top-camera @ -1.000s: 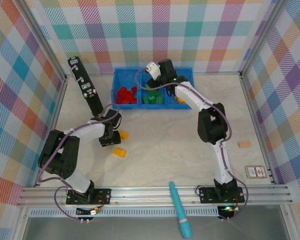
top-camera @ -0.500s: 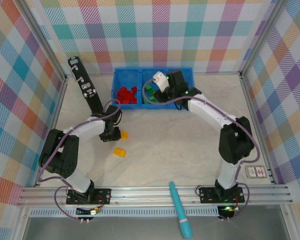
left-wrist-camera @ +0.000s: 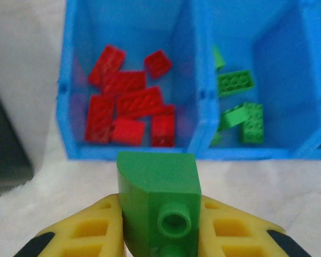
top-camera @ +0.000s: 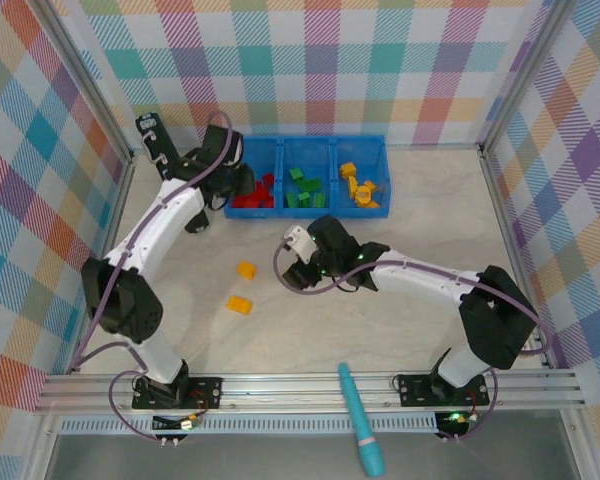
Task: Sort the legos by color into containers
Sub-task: Place the lego in the container.
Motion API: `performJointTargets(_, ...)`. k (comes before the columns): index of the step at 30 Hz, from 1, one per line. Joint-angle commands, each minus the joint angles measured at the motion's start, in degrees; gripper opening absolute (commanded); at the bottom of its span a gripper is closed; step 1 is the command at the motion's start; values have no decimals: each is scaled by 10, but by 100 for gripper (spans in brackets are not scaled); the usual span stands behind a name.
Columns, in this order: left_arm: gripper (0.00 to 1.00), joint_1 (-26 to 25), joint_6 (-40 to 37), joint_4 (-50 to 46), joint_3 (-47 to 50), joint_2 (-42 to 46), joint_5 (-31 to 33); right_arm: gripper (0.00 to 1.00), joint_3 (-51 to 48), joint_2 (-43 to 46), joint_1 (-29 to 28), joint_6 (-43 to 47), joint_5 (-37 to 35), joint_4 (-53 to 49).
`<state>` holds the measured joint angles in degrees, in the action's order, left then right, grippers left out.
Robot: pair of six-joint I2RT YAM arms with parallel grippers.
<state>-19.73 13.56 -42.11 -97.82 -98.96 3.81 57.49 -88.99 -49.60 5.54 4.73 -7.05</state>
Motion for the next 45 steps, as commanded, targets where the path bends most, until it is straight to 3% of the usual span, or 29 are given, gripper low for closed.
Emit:
performJointTargets(1,25,-1,-26,-20,-79,-73,-45,61,-14,6,-25,-41,20,50)
performJointTargets(14,25,-36,-36,-57,-326,-276,-88,70,9,-78,-116,25,-29,35)
performJointTargets(24,26,-55,-22,-59,-444,-391,-103,74,35,-147,-133,70,-56,60)
performJointTargets(30,28,-56,-10,-37,-446,-419,-104,78,68,-185,-137,81,-57,67)
performJointTargets(35,40,-55,-9,-37,-457,-432,-108,79,94,-204,-138,81,-53,62)
performJointTargets(40,50,-55,-18,-38,-463,-415,-107,79,118,-222,-138,81,-47,59)
performJointTargets(45,53,-53,-34,-40,-463,-370,-98,80,135,-235,-139,82,-24,57)
